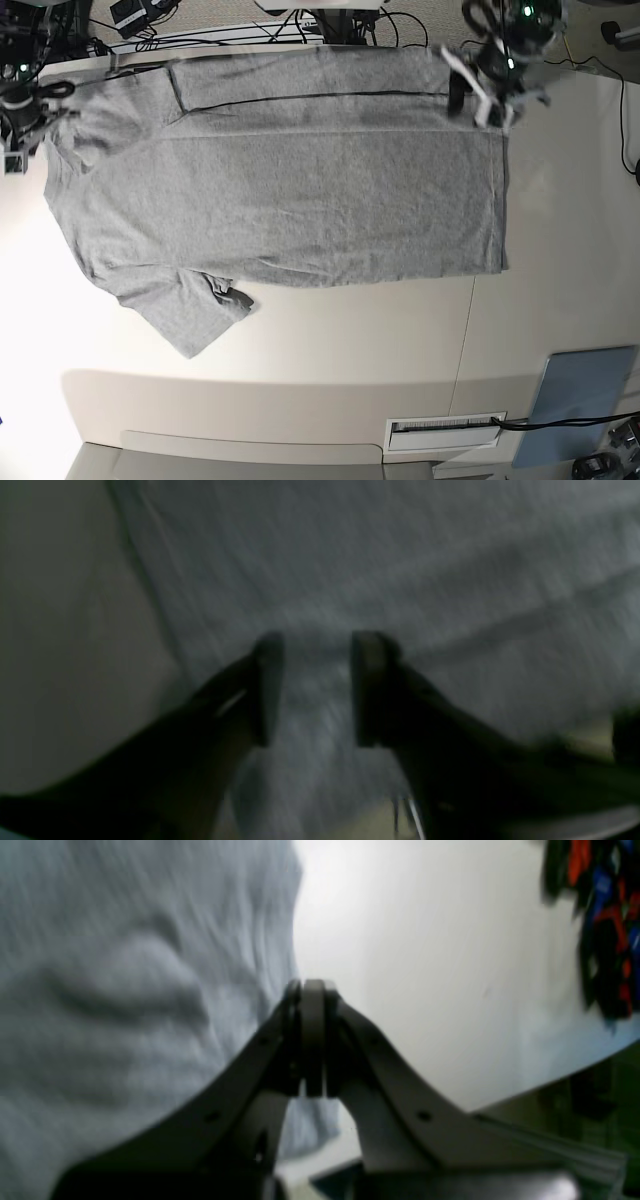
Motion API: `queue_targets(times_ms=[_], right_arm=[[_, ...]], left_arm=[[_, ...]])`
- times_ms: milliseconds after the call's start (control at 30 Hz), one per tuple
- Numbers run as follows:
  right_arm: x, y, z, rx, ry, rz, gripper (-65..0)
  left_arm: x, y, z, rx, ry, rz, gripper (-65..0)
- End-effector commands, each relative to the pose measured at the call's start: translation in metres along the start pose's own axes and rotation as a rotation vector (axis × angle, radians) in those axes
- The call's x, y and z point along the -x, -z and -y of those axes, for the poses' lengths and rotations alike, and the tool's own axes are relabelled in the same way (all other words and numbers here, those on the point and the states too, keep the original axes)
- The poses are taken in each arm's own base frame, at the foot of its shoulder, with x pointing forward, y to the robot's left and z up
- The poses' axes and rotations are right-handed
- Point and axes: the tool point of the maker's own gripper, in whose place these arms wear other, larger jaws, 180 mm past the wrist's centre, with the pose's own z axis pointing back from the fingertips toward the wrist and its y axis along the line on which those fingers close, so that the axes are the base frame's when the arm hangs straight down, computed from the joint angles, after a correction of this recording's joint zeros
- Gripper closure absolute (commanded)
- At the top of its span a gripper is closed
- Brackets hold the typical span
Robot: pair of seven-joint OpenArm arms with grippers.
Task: Fold the T-shirt properly
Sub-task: 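Release the shirt and move the left gripper to the hem corner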
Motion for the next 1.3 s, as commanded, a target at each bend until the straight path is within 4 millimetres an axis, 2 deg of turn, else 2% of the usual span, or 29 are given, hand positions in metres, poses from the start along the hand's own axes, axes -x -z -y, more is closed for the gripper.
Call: queue_targets(times_ms=[0, 100, 167, 433, 533, 633, 733, 900, 1067, 1200, 1267], right_arm=[[-0.026, -0.001, 0.013, 0.028, -0.015, 0.071, -8.6], [-0.052, 0.002, 0.014, 0.02, -0.01, 0.131, -26.2], [-0.067, 0.004, 0.012, 0.004, -0.003, 0.165, -30.6], [-0.097, 0.007, 0.009, -0.044, 0.107, 0.186, -30.5], [-0.101, 0.008, 0.003, -0.082, 0.109, 0.189, -30.5], [-0.101, 0.008, 0.0, -0.099, 0.094, 0.18, -30.5], [-0.096, 0.009, -0.001, -0.1, 0.093, 0.152, -30.5], [-0.092, 0.009, -0.001, -0.101, 0.092, 0.133, -30.5], [-0.091, 0.009, -0.001, -0.102, 0.092, 0.128, -30.5], [-0.093, 0.009, -0.006, -0.13, 0.113, 0.135, -30.5], [-0.095, 0.008, -0.008, -0.145, 0.123, 0.142, -30.5]], left_arm=[[-0.017, 0.001, -0.009, -0.034, 0.0, 0.047, -28.0], [-0.048, 0.018, -0.023, -0.067, 0.001, 0.103, -29.8], [-0.063, 0.032, -0.033, -0.081, -0.01, 0.119, -30.9], [-0.07, 0.115, -0.082, -0.121, -0.132, 0.054, -31.6], [-0.086, 0.144, -0.098, -0.121, -0.186, 0.041, -31.6], [-0.106, 0.163, -0.111, -0.123, -0.22, 0.043, -31.6], [-0.122, 0.174, -0.12, -0.126, -0.239, 0.048, -31.6], [-0.117, 0.182, -0.132, -0.139, -0.259, 0.007, -31.6], [-0.105, 0.183, -0.121, -0.093, -0.268, -0.062, -31.6], [-0.104, 0.184, -0.1, 0.021, -0.304, -0.084, -31.5], [-0.105, 0.184, -0.097, 0.038, -0.313, -0.083, -27.7]])
